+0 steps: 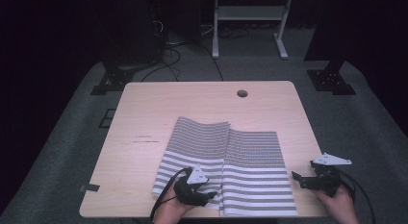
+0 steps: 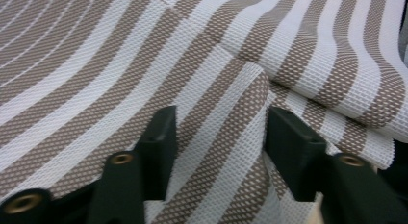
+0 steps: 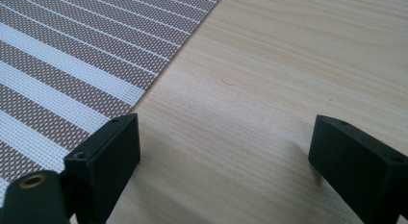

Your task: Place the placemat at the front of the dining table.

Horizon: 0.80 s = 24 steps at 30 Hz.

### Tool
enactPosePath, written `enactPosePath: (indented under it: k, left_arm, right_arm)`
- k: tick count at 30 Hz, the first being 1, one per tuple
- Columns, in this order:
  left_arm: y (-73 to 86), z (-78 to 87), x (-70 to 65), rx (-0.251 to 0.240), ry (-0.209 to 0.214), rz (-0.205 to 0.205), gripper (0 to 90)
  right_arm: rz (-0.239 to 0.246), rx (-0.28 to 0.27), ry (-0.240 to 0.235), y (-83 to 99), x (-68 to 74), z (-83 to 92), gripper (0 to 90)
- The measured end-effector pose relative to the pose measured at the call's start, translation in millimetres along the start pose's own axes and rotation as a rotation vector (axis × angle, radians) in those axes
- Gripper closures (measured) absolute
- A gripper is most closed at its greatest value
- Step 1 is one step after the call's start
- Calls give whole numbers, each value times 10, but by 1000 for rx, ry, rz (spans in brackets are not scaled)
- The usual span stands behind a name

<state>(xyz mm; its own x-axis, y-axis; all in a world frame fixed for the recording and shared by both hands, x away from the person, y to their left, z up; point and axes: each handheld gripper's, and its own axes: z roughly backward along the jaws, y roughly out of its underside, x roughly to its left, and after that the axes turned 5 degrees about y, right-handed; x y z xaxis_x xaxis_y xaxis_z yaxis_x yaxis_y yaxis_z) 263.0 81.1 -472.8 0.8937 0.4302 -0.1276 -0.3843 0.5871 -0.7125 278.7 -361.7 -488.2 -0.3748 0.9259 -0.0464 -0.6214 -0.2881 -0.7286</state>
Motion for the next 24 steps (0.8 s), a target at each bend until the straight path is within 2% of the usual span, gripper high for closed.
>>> enactPosePath:
  k: [2,4,7,12,17,24]
  left_arm:
    - [1,5,23,-7,-2,17,581]
    - [-11,18,34,-9,20,39,680]
    - [-42,30,13,4,-6,22,820]
    - [-71,60,42,-2,20,35,851]
    - [-89,162,46,-62,58,62,850]
    - [-123,350,59,-138,70,83,847]
  right_arm:
    - [0,0,0,0,0,0,95]
    - [0,0,0,0,0,0,94]
    - [0,0,0,0,-1,0,94]
    - [0,0,-1,0,-1,0,95]
    - [-1,0,-1,0,-1,0,95]
    - [0,-1,-1,0,-1,0,95]
